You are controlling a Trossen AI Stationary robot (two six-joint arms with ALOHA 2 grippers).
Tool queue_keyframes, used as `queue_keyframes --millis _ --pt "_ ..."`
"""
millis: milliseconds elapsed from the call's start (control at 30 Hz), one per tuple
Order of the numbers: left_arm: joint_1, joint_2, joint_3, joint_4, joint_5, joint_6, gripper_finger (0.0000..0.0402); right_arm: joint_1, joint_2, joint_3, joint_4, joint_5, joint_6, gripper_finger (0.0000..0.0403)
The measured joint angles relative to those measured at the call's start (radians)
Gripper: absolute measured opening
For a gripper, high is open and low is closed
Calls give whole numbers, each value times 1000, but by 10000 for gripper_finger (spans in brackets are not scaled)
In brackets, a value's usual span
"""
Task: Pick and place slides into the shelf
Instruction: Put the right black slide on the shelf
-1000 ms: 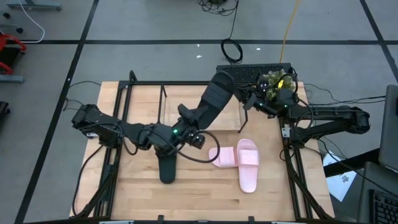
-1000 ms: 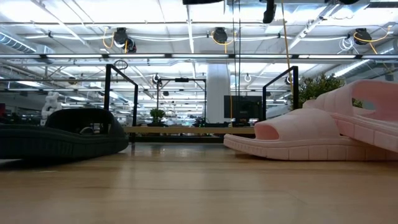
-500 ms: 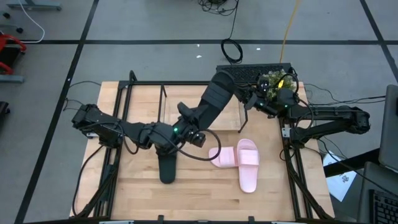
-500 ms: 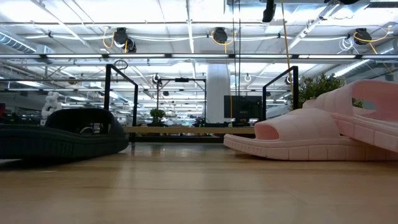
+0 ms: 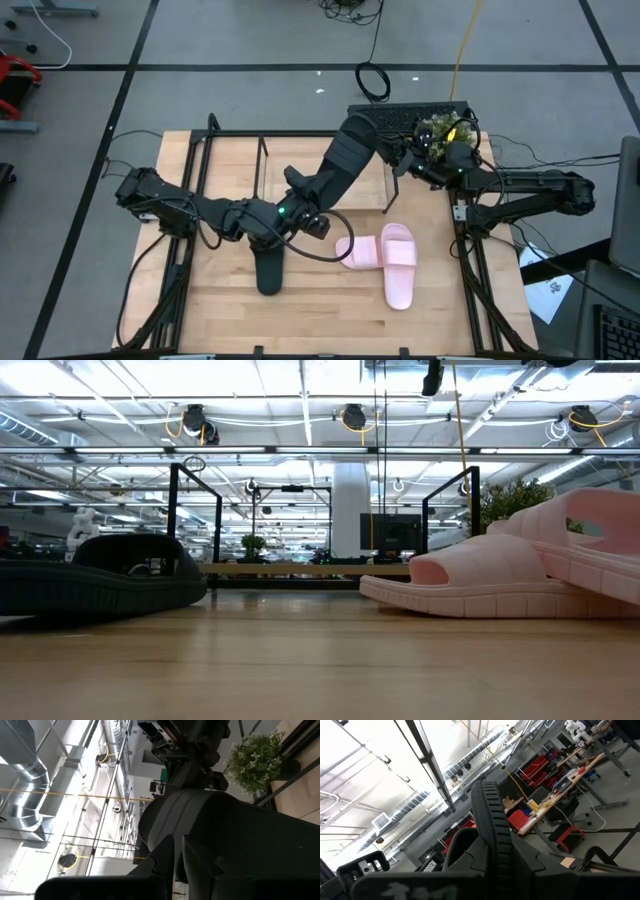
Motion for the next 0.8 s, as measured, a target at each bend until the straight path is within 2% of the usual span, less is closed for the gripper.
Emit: queue_keyframes --millis 233,467,800 --pt "-3 0 0 0 4 0 95 0 0 0 0 0 6 31" --pt "-5 0 0 0 61 -19 142 0 0 0 0 0 8 31" --pt "56 0 0 -87 62 5 163 0 0 0 1 -22 24 30"
